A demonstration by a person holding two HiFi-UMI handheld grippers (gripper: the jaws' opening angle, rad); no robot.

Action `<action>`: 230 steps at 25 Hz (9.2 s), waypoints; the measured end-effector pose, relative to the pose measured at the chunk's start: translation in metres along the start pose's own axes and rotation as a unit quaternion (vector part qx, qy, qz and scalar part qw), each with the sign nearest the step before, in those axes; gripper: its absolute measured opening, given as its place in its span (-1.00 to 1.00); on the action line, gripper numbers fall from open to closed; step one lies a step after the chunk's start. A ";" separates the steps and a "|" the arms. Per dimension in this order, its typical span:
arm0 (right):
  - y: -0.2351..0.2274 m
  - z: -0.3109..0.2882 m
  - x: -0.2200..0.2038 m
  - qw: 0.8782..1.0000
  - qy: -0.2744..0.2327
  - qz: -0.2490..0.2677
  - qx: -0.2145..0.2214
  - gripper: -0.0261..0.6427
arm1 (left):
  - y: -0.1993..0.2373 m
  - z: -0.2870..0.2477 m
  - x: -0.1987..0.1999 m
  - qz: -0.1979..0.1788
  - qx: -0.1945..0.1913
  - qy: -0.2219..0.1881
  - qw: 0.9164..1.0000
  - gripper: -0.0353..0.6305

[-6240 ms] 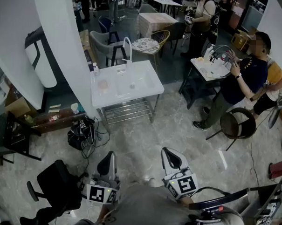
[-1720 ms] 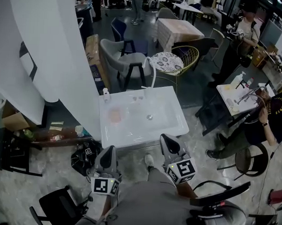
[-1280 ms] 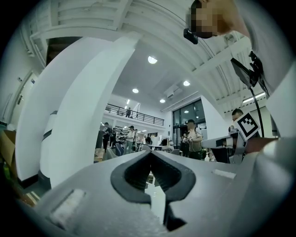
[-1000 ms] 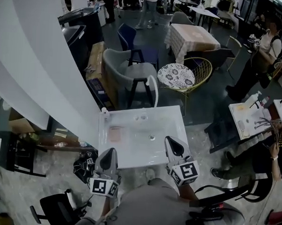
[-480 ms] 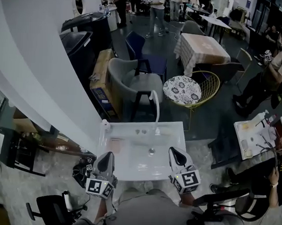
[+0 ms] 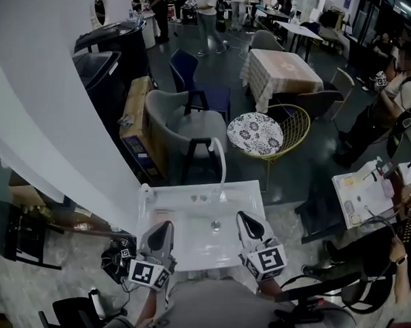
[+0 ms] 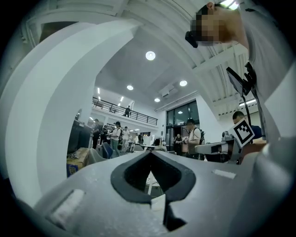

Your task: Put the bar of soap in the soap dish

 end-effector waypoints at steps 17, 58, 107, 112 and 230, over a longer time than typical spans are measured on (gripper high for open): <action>0.009 -0.017 0.016 0.995 -0.097 0.026 -0.015 -0.92 | 0.009 -0.019 -0.010 0.026 -0.027 -0.035 0.999 -0.89; -0.041 -0.045 -0.003 0.954 0.130 0.261 -0.067 0.48 | 0.027 0.001 -0.032 0.037 -0.005 -0.009 0.999 -0.89; -0.143 -0.192 -0.280 0.804 0.430 0.383 0.152 0.42 | 0.034 0.010 -0.039 0.023 0.063 0.021 0.998 -0.89; -0.153 -0.201 -0.305 0.792 0.456 0.367 0.174 0.37 | 0.031 0.010 -0.040 0.020 0.073 0.027 0.997 -0.89; -0.183 -0.178 -0.315 0.905 0.385 0.175 0.047 -0.92 | 0.040 -0.024 -0.058 0.043 0.004 0.084 0.996 -0.89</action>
Point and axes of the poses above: the fingertips, and each gripper's own axes: z backward along the fingers, y to its left, x out of its top, the point moved 10 cm from there along z, backward along the fingers, and after that the axes turned 4 degrees about x, right-handed, at the moved point
